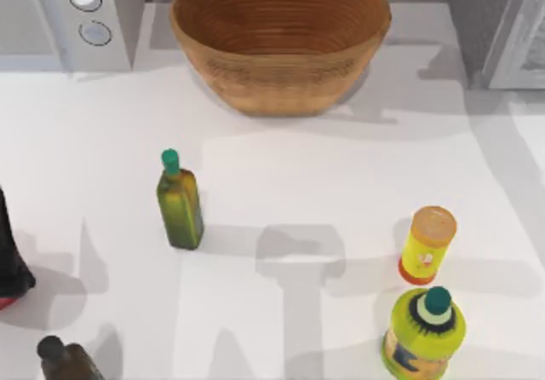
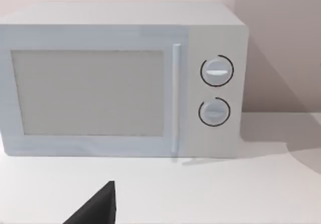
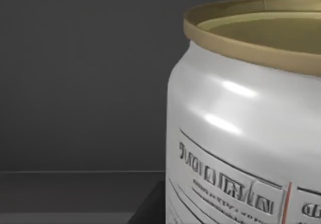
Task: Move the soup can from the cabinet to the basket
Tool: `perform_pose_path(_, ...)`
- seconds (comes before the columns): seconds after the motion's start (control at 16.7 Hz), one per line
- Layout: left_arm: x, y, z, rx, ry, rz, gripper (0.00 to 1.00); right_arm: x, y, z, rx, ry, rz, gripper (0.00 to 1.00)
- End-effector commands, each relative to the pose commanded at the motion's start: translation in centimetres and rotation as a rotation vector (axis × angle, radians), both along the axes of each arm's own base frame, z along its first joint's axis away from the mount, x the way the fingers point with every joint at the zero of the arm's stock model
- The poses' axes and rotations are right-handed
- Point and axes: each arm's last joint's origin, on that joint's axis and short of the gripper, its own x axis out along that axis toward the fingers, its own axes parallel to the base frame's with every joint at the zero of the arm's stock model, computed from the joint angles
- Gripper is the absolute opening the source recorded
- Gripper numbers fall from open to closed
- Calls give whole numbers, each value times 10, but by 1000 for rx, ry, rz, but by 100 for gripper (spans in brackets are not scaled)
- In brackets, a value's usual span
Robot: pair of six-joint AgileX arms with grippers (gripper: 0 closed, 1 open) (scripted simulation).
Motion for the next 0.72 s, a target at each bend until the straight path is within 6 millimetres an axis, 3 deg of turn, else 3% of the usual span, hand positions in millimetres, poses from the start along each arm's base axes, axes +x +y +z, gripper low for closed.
perform_pose_path(0.24, 0, 0, 0, 0, 0, 0, 100, -45, -11, -3, -8, -97, 16, 0)
perform_pose_path(0.36, 0, 0, 0, 0, 0, 0, 100, -73, -17, -15, -17, -142, 28, 0)
perform_pose_path(0.54, 0, 0, 0, 0, 0, 0, 100, -106, -25, -60, -35, -164, 43, 0)
perform_pose_path(0.72, 0, 0, 0, 0, 0, 0, 100, -124, -31, -131, -49, -137, 53, 0)
